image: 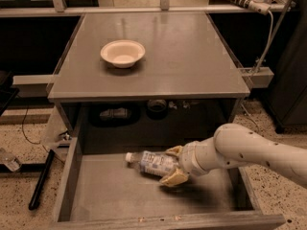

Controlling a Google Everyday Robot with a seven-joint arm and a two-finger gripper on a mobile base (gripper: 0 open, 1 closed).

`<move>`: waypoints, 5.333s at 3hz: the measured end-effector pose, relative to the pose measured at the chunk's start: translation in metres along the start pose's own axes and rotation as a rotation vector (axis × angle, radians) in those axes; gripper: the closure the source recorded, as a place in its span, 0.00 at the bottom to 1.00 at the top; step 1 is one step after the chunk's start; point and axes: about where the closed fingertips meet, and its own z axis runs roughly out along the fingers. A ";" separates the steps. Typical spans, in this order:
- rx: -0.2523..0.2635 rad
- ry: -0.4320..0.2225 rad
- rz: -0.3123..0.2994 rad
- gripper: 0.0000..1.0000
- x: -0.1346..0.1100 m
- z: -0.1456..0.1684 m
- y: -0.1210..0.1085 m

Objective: Place blue plastic bottle into top drawer

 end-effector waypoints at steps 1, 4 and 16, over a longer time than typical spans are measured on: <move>0.000 0.000 0.000 0.88 0.000 0.000 0.000; -0.017 -0.030 -0.088 1.00 -0.048 -0.063 0.005; 0.326 -0.147 -0.050 1.00 -0.174 -0.225 -0.277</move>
Offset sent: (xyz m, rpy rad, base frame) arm -0.0153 0.0115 0.0055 0.0076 0.0548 0.0583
